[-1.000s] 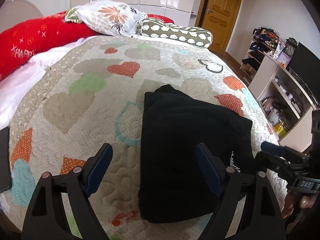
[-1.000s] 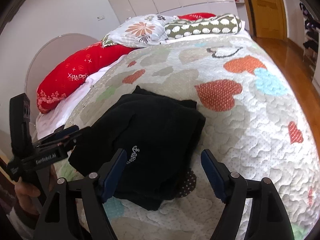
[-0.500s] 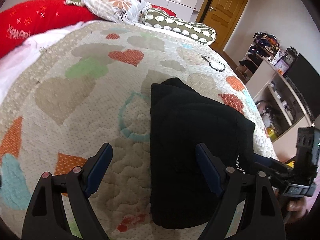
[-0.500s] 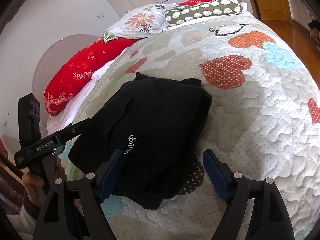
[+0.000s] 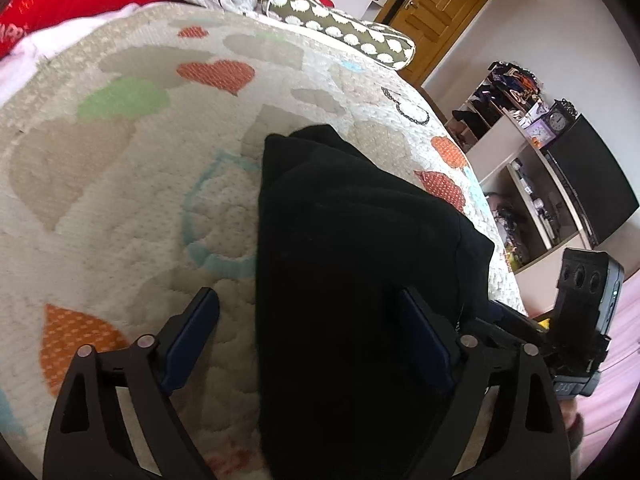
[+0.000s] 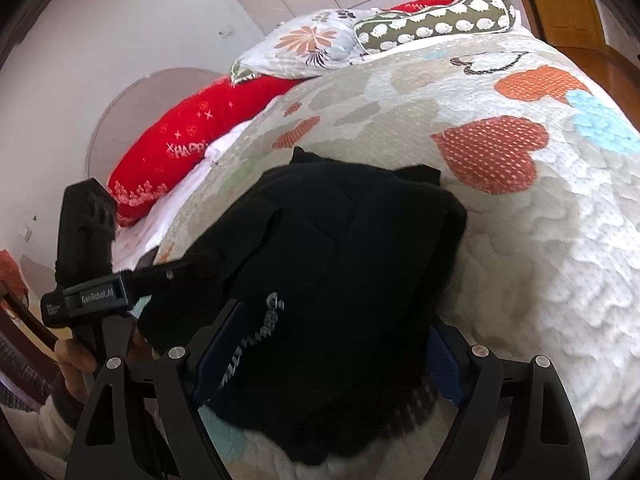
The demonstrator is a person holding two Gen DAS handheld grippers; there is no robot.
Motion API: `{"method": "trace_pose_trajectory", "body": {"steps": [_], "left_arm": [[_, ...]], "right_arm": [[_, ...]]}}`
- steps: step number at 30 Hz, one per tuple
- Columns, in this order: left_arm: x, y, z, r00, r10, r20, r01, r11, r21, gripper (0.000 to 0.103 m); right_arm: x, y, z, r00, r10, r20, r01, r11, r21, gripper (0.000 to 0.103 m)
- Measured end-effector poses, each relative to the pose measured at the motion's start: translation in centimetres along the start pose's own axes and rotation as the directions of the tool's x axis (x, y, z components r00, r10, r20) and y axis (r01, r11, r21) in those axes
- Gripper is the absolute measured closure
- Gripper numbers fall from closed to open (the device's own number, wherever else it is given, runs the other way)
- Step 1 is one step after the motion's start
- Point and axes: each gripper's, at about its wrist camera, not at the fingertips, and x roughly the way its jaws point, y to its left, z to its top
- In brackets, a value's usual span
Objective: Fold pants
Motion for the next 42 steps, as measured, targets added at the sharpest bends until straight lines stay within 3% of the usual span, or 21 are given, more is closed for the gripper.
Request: {"method": "trace_pose_trajectory", "body": {"steps": [2, 3, 4, 5, 8, 12, 20, 22, 23, 24, 26, 27, 29, 33, 35, 38, 40, 42], "left_arm": [[0.4, -0.1, 0.0, 1.000, -0.011, -0.006, 0.011, 1.000, 0.002, 0.006], [0.6, -0.2, 0.0, 1.000, -0.016, -0.009, 0.016, 1.000, 0.010, 0.006], [0.7, -0.2, 0.1, 1.000, -0.026, -0.012, 0.027, 1.000, 0.011, 0.006], [0.8, -0.2, 0.3, 0.999, -0.039, -0.014, 0.039, 0.999, 0.004, 0.007], [0.6, -0.5, 0.6, 0.995, -0.094, -0.024, 0.094, 0.996, 0.008, 0.038], [-1.3, -1.4, 2.3, 0.997, -0.081, 0.014, 0.080, 0.994, 0.071, 0.062], [-4.1, 0.9, 8.3, 0.988, -0.001, 0.156, -0.012, 0.997, 0.080, 0.062], [-3.0, 2.5, 9.2, 0.987, 0.036, 0.157, -0.046, 0.997, 0.059, 0.057], [-2.0, 3.5, 9.5, 0.986, 0.079, 0.145, -0.087, 0.995, 0.047, 0.048], [-1.2, 4.4, 9.6, 0.984, 0.122, 0.132, -0.128, 0.991, 0.035, 0.037], [0.7, 6.1, 9.2, 0.967, 0.238, 0.086, -0.240, 0.971, 0.014, 0.034], [1.1, 6.8, 9.0, 0.969, 0.237, 0.067, -0.238, 0.971, 0.008, 0.026], [0.1, 7.4, 8.4, 0.970, 0.226, 0.086, -0.226, 0.974, -0.006, 0.026], [-2.6, 5.9, 8.1, 0.927, 0.331, 0.177, -0.339, 0.941, 0.017, 0.026], [-3.4, 5.2, 7.8, 0.927, 0.311, 0.212, -0.324, 0.946, 0.028, 0.025], [-2.6, 4.4, 7.6, 0.927, 0.310, 0.211, -0.326, 0.944, 0.046, 0.024], [-1.0, 4.3, 7.2, 0.911, 0.364, 0.191, -0.381, 0.923, 0.056, 0.024], [0.3, 4.6, 6.9, 0.916, 0.367, 0.160, -0.379, 0.924, 0.054, 0.022]], "right_arm": [[0.6, -0.4, 0.4, 0.999, 0.027, 0.017, -0.028, 0.999, 0.032, 0.017], [0.8, -0.6, 0.7, 0.999, 0.038, 0.024, -0.040, 0.998, 0.054, 0.027], [1.0, -0.8, 1.1, 0.999, 0.042, 0.031, -0.044, 0.996, 0.072, 0.047], [1.1, -1.0, 1.3, 0.999, 0.030, 0.037, -0.033, 0.996, 0.088, 0.054], [1.0, -1.6, 1.8, 0.996, 0.064, 0.060, -0.072, 0.987, 0.142, 0.066], [0.0, 0.3, 3.9, 0.993, 0.079, 0.087, -0.085, 0.994, 0.064, 0.070], [2.5, 4.1, 10.8, 0.983, 0.114, 0.143, -0.109, 0.993, -0.041, 0.071], [4.8, 4.4, 12.2, 0.985, 0.111, 0.132, -0.105, 0.993, -0.053, 0.063], [6.0, 4.3, 12.5, 0.988, 0.095, 0.118, -0.090, 0.995, -0.054, 0.062], [7.4, 4.0, 12.7, 0.994, 0.048, 0.098, -0.042, 0.997, -0.058, 0.057], [9.9, 3.2, 12.4, 0.995, -0.094, 0.031, 0.096, 0.993, -0.066, 0.057], [10.6, 2.7, 12.2, 0.987, -0.159, -0.003, 0.158, 0.985, -0.065, 0.056], [9.5, 2.1, 11.8, 0.991, -0.132, 0.014, 0.133, 0.990, -0.044, 0.056], [5.8, 3.5, 12.6, 0.981, -0.157, 0.111, 0.167, 0.982, -0.091, 0.060], [5.3, 4.9, 13.8, 0.986, -0.113, 0.120, 0.129, 0.983, -0.134, 0.063], [7.6, 6.5, 15.2, 0.993, -0.084, 0.084, 0.099, 0.977, -0.189, 0.065], [10.8, 6.6, 15.7, 0.990, -0.136, 0.034, 0.140, 0.971, -0.196, 0.067], [13.5, 6.0, 15.8, 0.983, -0.183, -0.003, 0.179, 0.965, -0.194, 0.070]]}}
